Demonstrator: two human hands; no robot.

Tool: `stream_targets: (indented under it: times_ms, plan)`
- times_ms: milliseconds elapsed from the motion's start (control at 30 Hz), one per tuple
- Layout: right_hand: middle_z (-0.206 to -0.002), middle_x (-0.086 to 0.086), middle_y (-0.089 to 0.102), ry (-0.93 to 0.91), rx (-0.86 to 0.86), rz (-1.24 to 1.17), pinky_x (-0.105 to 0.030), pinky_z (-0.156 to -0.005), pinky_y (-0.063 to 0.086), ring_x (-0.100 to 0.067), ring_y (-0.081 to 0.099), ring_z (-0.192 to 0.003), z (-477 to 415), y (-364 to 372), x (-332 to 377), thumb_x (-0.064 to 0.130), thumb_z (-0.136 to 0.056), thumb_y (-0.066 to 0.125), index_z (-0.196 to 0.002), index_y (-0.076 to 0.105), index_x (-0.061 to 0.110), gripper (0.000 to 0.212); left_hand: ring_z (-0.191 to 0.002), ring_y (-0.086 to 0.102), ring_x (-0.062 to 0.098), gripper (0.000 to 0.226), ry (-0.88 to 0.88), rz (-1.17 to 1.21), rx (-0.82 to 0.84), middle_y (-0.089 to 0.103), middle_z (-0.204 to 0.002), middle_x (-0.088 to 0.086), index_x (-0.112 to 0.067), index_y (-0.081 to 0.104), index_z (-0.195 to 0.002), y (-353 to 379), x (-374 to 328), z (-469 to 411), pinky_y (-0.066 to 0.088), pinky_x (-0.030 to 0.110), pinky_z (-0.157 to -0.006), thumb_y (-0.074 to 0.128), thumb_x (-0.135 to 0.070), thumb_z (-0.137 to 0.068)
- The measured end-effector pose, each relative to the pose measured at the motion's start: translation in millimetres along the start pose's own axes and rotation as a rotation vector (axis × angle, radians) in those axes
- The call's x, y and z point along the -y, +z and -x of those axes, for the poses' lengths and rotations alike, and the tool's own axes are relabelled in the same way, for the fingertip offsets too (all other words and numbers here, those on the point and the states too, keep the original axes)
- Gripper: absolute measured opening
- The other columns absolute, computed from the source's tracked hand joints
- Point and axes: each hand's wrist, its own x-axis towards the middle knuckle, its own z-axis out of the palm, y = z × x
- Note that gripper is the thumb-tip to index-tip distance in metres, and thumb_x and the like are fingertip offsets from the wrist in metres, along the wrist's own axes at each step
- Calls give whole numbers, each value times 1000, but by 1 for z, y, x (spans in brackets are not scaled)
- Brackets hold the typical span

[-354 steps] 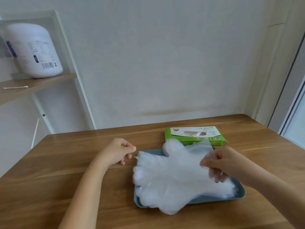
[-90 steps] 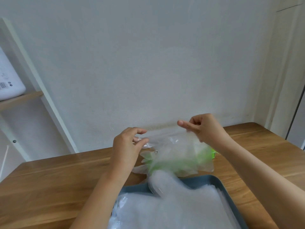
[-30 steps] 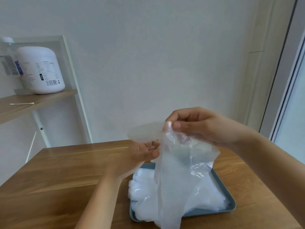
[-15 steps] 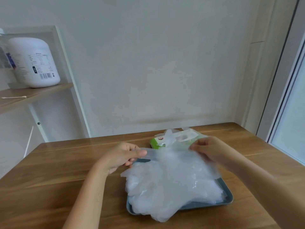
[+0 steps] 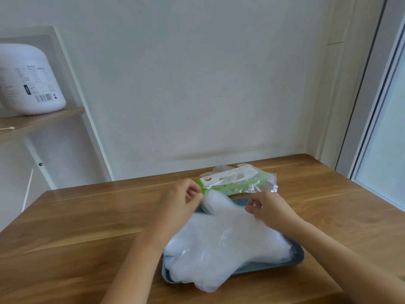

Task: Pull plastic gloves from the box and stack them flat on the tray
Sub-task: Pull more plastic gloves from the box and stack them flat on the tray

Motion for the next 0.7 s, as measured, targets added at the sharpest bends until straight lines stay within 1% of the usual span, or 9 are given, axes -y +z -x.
stream_targets:
  times_ms: [33, 100, 200, 300, 367, 433, 467, 533, 700]
  plan:
    - [-74, 11, 58, 3, -10, 6, -14, -56, 40, -5, 56, -68, 0, 0, 0, 23, -93, 59, -93, 67, 15, 12, -87, 59, 2, 11, 44, -14, 118, 64, -98, -11, -30, 63, -99, 10, -4, 3, 44, 13, -79, 66, -25, -89]
    - [-73, 13, 56, 12, -20, 24, -15, -56, 38, -5, 55, -69, -1, 2, -1, 24, -93, 59, -95, 68, 14, 13, -118, 52, 3, 41, 75, -139, 357, 55, -133, -8, -25, 54, -131, 29, -6, 11, 37, 15, -98, 59, -39, -93]
    - [-90, 8, 61, 37, -44, 108, -17, -64, 45, -7, 56, -79, 2, 2, -2, 31, -93, 58, -105, 65, 16, 21, -149, 8, 13, 82, -9, -361, 665, 7, -163, -1, -22, 12, -155, 46, 0, 20, 10, 34, -121, 46, -61, -92]
    - [-135, 6, 46, -118, -131, 266, -27, -98, 45, -11, 46, -121, 10, 3, -2, 46, -91, 54, -131, 49, 25, 45, -147, -19, 17, 103, -75, -472, 792, -21, -160, -4, -26, -12, -153, 51, 7, 25, -9, 45, -119, 43, -76, -82]
    - [-152, 12, 27, -352, -51, 325, -33, -119, 20, -8, 20, -142, 17, 4, 5, 53, -91, 44, -142, 36, 32, 55, -145, -24, 18, 110, -86, -491, 799, -25, -158, -3, -25, -17, -152, 53, 7, 25, -11, 47, -118, 44, -80, -78]
    - [-153, 21, 8, -513, 150, 332, -25, -117, -7, 2, -1, -142, 22, 8, 11, 56, -92, 36, -147, 24, 38, 59, -145, -26, 19, 113, -90, -512, 812, -27, -158, -3, -24, -17, -152, 55, 4, 26, -12, 50, -118, 46, -81, -76]
    - [-152, 23, 2, -524, 265, 338, -22, -114, -13, 5, -5, -139, 23, 10, 10, 56, -94, 35, -149, 17, 39, 60, -144, -27, 19, 114, -97, -516, 818, -29, -157, -4, -24, -17, -152, 55, 3, 26, -12, 51, -117, 47, -80, -76]
    - [-155, 20, -5, -481, 427, 368, -27, -115, -15, 3, -9, -141, 24, 12, 1, 60, -94, 31, -151, 4, 40, 66, -144, -28, 18, 117, -119, -513, 832, -31, -156, -6, -27, -19, -151, 55, 2, 26, -13, 54, -116, 51, -80, -74]
    - [-154, 21, -12, -361, 539, 481, -29, -112, -15, -3, -14, -142, 18, -13, -21, 70, -86, 33, -149, -6, 40, 80, -143, -29, 17, 124, -157, -513, 877, -32, -155, -10, -32, -25, -148, 34, 11, 22, -12, 56, -116, 62, -75, -71]
